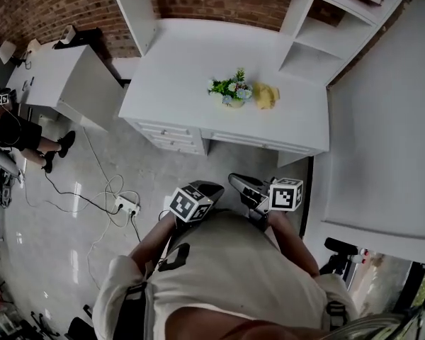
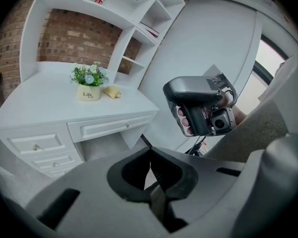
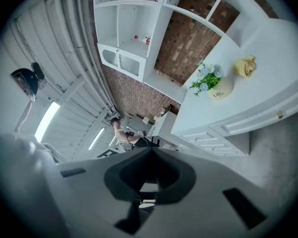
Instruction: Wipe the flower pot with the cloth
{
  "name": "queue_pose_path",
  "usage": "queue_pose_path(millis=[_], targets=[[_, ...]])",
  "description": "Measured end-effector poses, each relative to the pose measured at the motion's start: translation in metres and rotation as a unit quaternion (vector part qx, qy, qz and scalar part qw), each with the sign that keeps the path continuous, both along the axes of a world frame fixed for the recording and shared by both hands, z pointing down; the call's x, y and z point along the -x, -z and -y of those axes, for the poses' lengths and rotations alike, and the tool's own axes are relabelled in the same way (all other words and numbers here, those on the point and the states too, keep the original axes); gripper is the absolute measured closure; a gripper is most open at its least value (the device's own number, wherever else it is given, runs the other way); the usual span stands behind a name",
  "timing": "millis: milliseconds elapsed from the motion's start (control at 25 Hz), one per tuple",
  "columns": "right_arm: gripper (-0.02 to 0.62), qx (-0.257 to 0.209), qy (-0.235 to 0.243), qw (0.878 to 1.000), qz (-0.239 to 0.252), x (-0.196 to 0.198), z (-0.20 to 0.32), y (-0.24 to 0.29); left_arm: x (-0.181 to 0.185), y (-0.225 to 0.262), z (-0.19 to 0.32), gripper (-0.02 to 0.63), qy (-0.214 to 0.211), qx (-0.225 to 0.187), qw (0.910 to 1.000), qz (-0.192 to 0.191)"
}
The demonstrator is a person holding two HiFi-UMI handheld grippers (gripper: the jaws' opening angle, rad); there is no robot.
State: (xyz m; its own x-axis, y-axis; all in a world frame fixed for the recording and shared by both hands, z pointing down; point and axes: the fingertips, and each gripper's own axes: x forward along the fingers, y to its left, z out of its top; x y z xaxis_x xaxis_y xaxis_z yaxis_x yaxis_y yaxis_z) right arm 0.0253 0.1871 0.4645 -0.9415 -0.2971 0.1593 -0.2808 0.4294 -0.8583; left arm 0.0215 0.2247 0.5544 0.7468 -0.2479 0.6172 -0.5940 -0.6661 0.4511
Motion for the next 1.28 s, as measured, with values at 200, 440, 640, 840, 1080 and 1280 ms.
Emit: queue_pose_path(millis=[200,440,640,840,1080,1280], targets=[[0.584,0.014,-0.006,1.0,-0.012,0.032,0.028,-0.008,0.035,-0.002,0.03,0.584,0.012,-0.007,0.9999,-0.009],[0.584,0.034,-0.005,0.999,-0.027,0.056,0.044,-0.02,0.067,-0.024,0.04,0.584,0.01,0.007,0.9999,-0.006],[0.584,0.04,0.01,0.999,-0.032,0.071,0.062,-0.026,0.083,-0.025,0.058,0.584,0.036,0.01,0.9992,-0.01],[0.584,0.029,0.017,0.999,-0.03,0.065,0.093,-0.026,0.076,-0.026,0.081,0.584,0.039,0.009,0.9992,0.004],[0.584,-0.024,0.01,0.998,-0.049,0.039,0.151,-0.019,0.067,-0.018,0.128,0.584,0.066,-0.005,0.9971,0.037],[0.584,-0.036,0.026,0.998,-0.049,0.013,0.194,-0.02,0.048,-0.012,0.164,0.584,0.088,-0.013,0.9944,0.057]])
